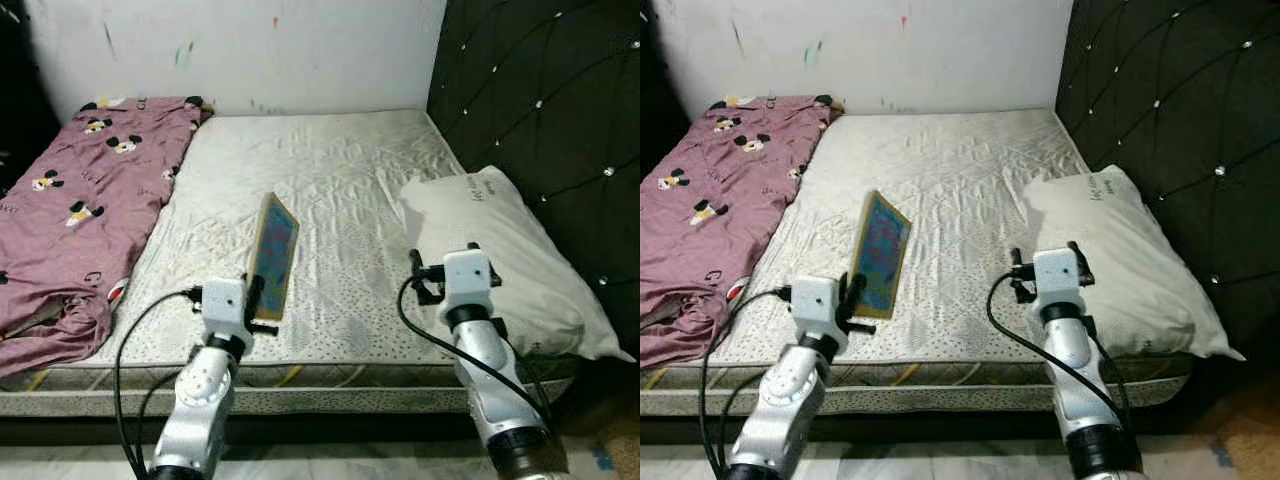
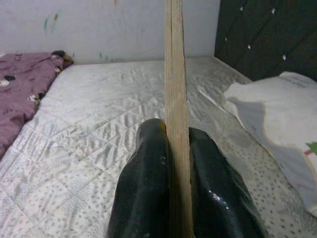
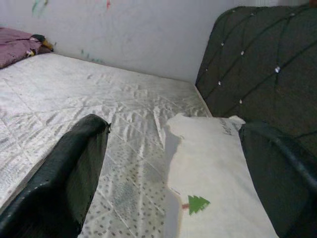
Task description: Clean up the room
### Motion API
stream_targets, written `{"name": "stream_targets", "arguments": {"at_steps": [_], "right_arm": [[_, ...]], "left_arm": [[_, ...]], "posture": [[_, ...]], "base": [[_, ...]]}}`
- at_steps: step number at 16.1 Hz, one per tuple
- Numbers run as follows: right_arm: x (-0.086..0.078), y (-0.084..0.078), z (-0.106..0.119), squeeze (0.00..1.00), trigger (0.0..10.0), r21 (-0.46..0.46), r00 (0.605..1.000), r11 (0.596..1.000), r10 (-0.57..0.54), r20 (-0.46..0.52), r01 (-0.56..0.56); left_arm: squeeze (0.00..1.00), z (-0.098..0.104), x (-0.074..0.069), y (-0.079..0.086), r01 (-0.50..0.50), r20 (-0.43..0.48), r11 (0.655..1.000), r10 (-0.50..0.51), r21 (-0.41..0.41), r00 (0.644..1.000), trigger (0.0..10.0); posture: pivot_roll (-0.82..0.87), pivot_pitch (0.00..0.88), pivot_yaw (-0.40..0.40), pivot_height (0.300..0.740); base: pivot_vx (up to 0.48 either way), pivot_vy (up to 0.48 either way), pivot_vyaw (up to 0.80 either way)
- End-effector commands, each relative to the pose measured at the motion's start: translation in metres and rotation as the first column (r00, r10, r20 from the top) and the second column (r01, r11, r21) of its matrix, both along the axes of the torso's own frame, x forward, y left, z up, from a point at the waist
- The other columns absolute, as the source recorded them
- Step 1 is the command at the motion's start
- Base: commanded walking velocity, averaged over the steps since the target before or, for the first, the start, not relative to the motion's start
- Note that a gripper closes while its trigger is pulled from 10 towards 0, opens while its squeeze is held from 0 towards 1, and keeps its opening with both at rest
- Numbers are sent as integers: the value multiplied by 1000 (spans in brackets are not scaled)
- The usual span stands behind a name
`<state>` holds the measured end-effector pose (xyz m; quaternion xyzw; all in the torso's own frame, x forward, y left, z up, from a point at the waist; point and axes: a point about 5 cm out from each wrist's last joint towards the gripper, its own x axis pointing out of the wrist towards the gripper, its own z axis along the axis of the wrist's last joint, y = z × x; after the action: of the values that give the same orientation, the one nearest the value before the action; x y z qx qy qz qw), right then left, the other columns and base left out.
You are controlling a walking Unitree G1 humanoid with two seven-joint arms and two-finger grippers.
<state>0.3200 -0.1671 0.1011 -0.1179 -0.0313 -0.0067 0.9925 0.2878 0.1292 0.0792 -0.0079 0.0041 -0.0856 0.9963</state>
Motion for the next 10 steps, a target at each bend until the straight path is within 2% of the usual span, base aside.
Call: {"name": "stream_targets", "arguments": {"at_steps": [1, 6, 10], "right_arm": [[5, 3, 7, 0, 10000, -2, 1000, 1000, 11, 22, -11], [6, 7, 8, 0, 10000, -7, 999, 1000, 20, 34, -19], [6, 8, 8, 0, 10000, -14, 999, 1000, 19, 38, -19]], "left_arm": [[0, 18, 8, 0, 16, 89, 1000, -15, -8, 996, 10000], [0, 22, 12, 5, 16, 100, 1000, -16, 0, 995, 10000], [0, 19, 10, 2, 17, 85, 1000, -16, -8, 996, 10000]], "posture": [[-25, 0, 51, 740], [-28, 0, 60, 740], [-31, 0, 62, 740]], "base": [[315, 0, 0], [337, 0, 0], [325, 0, 0]]}}
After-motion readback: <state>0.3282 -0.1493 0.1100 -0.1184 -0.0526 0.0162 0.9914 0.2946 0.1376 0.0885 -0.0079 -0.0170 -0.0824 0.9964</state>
